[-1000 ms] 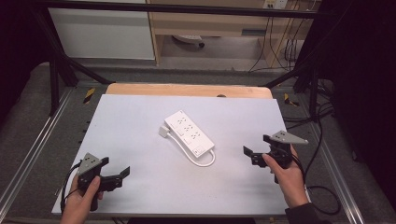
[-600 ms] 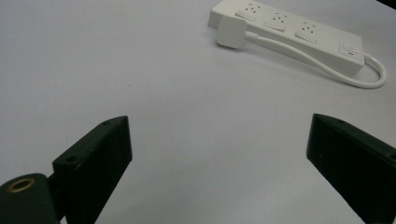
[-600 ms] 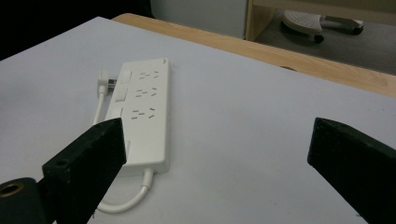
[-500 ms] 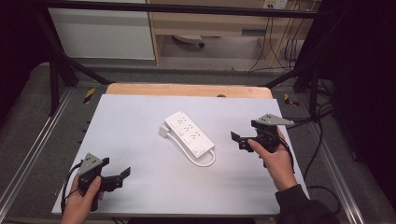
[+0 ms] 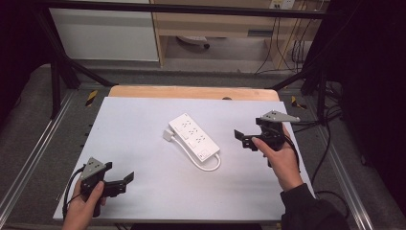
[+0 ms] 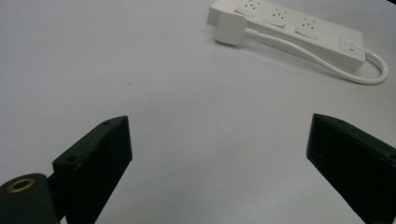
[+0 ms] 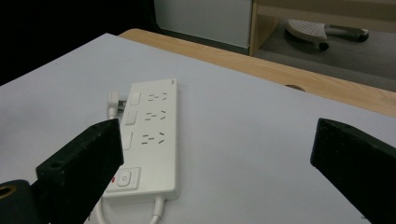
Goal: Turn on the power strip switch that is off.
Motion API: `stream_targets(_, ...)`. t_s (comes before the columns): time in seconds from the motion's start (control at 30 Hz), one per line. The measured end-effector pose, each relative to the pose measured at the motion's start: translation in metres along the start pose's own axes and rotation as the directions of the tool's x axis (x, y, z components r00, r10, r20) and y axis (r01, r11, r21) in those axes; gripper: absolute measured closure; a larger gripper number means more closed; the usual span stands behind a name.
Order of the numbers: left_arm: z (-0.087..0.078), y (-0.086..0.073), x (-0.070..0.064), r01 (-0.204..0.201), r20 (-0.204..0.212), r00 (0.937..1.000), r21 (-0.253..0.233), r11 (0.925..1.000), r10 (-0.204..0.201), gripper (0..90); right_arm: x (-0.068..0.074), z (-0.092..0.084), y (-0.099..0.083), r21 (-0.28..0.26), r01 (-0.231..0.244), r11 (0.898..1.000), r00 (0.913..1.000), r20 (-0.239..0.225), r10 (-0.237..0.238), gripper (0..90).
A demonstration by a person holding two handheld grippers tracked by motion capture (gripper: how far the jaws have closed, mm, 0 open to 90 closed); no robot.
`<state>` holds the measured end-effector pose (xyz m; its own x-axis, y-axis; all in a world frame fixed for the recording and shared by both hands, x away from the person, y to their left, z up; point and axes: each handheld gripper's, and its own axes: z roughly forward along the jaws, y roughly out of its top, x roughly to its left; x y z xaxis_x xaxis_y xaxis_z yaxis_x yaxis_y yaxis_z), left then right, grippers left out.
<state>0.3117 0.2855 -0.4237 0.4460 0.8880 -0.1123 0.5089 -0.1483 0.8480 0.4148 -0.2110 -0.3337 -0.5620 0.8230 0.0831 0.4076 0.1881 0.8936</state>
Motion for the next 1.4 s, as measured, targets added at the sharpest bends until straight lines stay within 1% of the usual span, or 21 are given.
stream_targets(0.23,0.0,0.0,0.0,-0.003,-0.001,1.0,0.003,1.0,0.003,6.8,0.003,0.004,0.008,0.01,0.011,1.0,0.9999,-0.011,-0.011,3.0)
stream_targets(0.37,0.0,0.0,0.0,-0.007,0.001,1.0,0.007,0.9999,0.007,6.8,0.006,0.009,0.015,0.013,0.029,1.0,0.9995,-0.016,-0.029,2.9)
stream_targets(0.43,0.0,0.0,-0.001,-0.008,0.0,1.0,0.009,0.9999,0.008,6.8,0.008,0.012,0.017,0.011,0.026,1.0,0.9995,-0.018,-0.026,3.0)
stream_targets(0.53,0.0,0.0,-0.001,-0.009,-0.001,1.0,0.008,0.9999,0.009,6.8,0.009,0.016,0.019,0.008,0.009,1.0,0.9997,-0.025,-0.009,3.0)
stream_targets(0.83,0.001,-0.001,-0.001,-0.017,0.002,0.9999,0.013,0.9998,0.017,6.8,0.013,0.03,0.025,-0.001,0.002,1.0,0.9997,-0.024,-0.002,3.4)
stream_targets(0.87,0.002,-0.001,-0.001,-0.017,0.003,0.9999,0.014,0.9998,0.017,6.8,0.014,0.033,0.024,-0.003,-0.001,1.0,0.9997,-0.026,0.001,3.5)
stream_targets(1.0,0.002,-0.001,-0.002,-0.025,0.005,0.9997,0.023,0.9994,0.025,6.8,0.016,0.044,0.021,0.02,-0.006,1.0,0.9996,-0.028,0.007,4.3)
stream_targets(1.23,0.004,-0.001,-0.002,-0.021,0.007,0.9998,0.023,0.9995,0.021,6.8,0.021,0.056,0.023,0.014,-0.02,1.0,0.9989,-0.043,0.021,6.2)
stream_targets(1.37,0.004,-0.001,-0.002,-0.022,0.003,0.9998,0.031,0.9993,0.022,6.9,0.024,0.061,0.024,0.018,-0.019,1.0,0.999,-0.04,0.02,6.6)
stream_targets(1.4,0.004,-0.001,-0.002,-0.022,0.005,0.9998,0.027,0.9994,0.022,6.9,0.025,0.064,0.026,0.021,-0.011,1.0,0.9993,-0.035,0.012,7.2)
